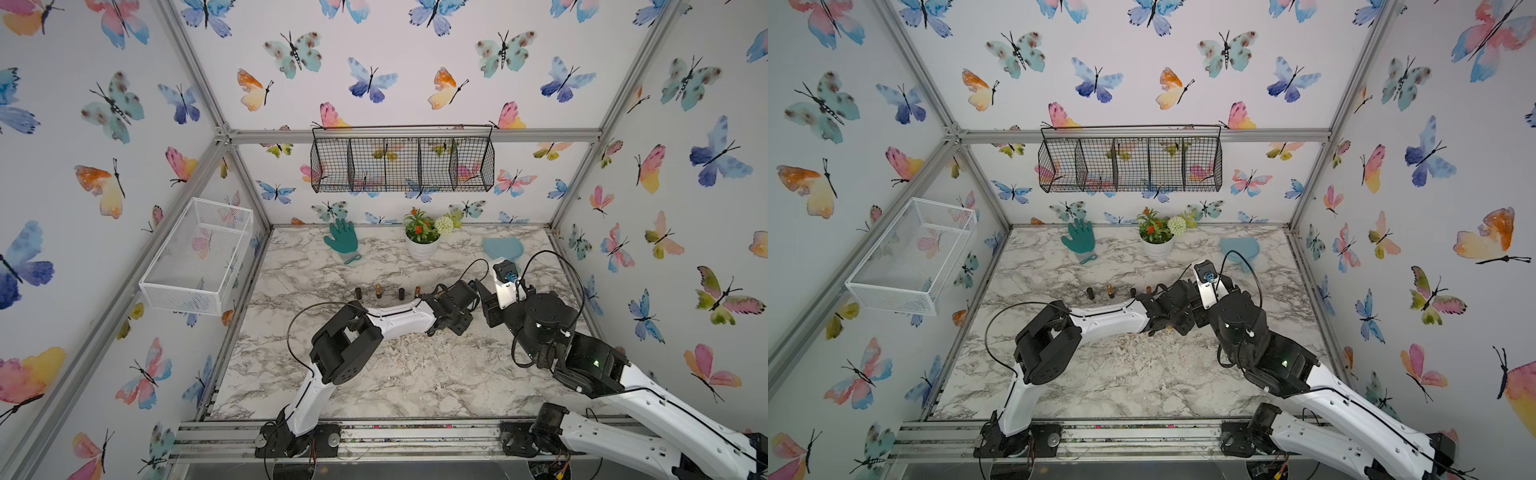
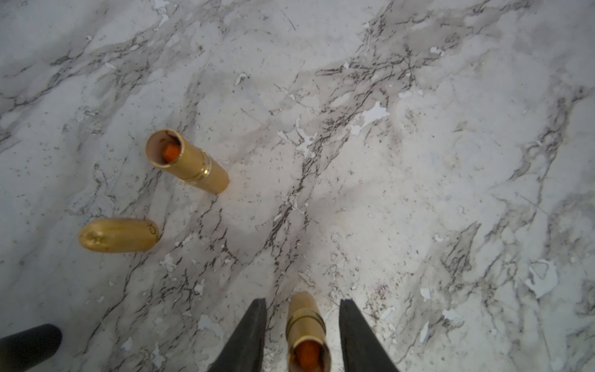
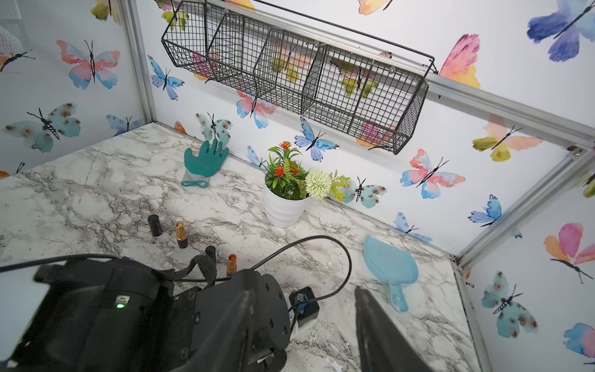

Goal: Open the lipstick cap
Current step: Place the lipstick at the center of the board, then reset both arms

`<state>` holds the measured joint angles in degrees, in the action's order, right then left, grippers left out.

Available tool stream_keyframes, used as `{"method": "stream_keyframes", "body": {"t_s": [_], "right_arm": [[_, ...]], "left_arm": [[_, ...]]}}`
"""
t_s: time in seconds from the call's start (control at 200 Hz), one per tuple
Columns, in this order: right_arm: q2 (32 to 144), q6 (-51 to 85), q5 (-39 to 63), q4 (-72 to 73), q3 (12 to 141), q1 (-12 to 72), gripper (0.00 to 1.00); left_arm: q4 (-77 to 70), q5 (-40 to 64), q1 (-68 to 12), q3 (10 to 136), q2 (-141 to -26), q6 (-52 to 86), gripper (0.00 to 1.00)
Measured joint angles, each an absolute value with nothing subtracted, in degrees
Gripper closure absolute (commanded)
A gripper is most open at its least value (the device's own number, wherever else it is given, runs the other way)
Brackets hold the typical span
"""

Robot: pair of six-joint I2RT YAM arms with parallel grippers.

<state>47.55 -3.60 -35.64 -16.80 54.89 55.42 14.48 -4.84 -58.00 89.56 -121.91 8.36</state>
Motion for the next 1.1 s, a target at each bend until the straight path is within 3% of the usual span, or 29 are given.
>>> {"method": "stream_keyframes", "body": {"t_s": [0.23, 0.32, 0.4, 0.435, 0.455, 0.606, 0.876, 1.101], "right_arm": [[48.5, -3.4, -35.1, -16.8, 54.8, 55.4, 0.47], [48.5, -3.1, -34.7, -16.6, 54.8, 55.4, 0.43], [48.9, -2.9, -34.7, -15.8, 54.8, 55.4, 0.27], [49.3, -2.6, -34.8, -15.5, 54.8, 55.4, 0.05], [49.7, -2.0, -34.8, -15.3, 54.8, 55.4, 0.02], [53.4, -0.8, -37.7, -14.9, 54.9, 55.4, 0.02], [56.9, 5.0, -51.1, -17.1, 57.5, 55.4, 0.02], [51.7, 5.1, -51.7, -5.6, 51.9, 53.3, 0.02]], "left_arm": [[14.8, -5.1, -57.8, 89.8, -121.8, 9.0, 0.46], [15.9, -4.0, -57.0, 90.2, -120.6, 10.2, 0.42], [17.2, -1.9, -55.5, 90.1, -117.5, 11.7, 0.34], [17.5, -1.1, -54.5, 90.0, -115.7, 12.3, 0.30], [17.5, -0.5, -53.7, 90.0, -114.5, 12.9, 0.27], [16.8, 1.5, -48.1, 89.5, -105.5, 15.2, 0.10], [17.3, 0.1, -42.9, 80.2, -93.4, 18.8, 0.01], [13.5, -0.4, -25.1, 62.7, -74.9, 21.5, 0.02]]}}
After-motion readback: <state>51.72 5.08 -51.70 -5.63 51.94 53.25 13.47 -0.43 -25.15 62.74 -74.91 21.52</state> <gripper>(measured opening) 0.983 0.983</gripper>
